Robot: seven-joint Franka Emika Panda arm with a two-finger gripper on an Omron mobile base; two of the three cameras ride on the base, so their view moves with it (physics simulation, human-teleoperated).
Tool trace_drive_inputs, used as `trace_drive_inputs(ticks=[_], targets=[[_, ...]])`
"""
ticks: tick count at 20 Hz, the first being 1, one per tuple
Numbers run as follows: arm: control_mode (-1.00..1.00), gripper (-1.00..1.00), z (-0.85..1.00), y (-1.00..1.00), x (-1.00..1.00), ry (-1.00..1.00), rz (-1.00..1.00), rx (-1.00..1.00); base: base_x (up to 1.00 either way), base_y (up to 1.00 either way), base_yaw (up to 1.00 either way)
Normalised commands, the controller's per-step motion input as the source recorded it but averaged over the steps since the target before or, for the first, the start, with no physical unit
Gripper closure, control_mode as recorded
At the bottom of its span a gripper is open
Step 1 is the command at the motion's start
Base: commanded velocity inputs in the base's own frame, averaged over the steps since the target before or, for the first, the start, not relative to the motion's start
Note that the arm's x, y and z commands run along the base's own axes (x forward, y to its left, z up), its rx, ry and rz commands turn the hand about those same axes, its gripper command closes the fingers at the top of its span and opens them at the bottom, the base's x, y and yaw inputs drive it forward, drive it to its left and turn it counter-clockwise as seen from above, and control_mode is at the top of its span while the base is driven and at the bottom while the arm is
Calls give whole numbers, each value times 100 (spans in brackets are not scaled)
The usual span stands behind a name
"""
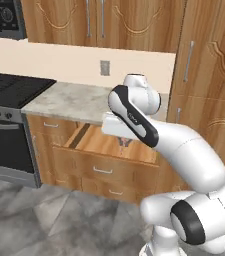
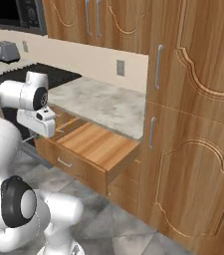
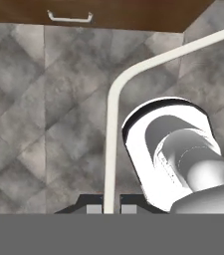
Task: Take a straw from the drawer in front and place it inside the glass cup on the dining counter.
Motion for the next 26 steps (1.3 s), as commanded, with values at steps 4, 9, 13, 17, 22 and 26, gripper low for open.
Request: trace_drive_inputs(ticks=[4, 9, 13, 17, 22, 26], targets=[[100, 100, 0, 0, 0, 0, 0, 0, 0, 0, 64], [100, 100, 0, 0, 0, 0, 0, 0, 0, 0, 62], [100, 100, 0, 0, 0, 0, 0, 0, 0, 0, 62], [100, 100, 0, 0, 0, 0, 0, 0, 0, 0, 61], [100, 100, 0, 0, 0, 0, 0, 0, 1, 0, 58], [100, 100, 0, 0, 0, 0, 0, 0, 9, 0, 55]])
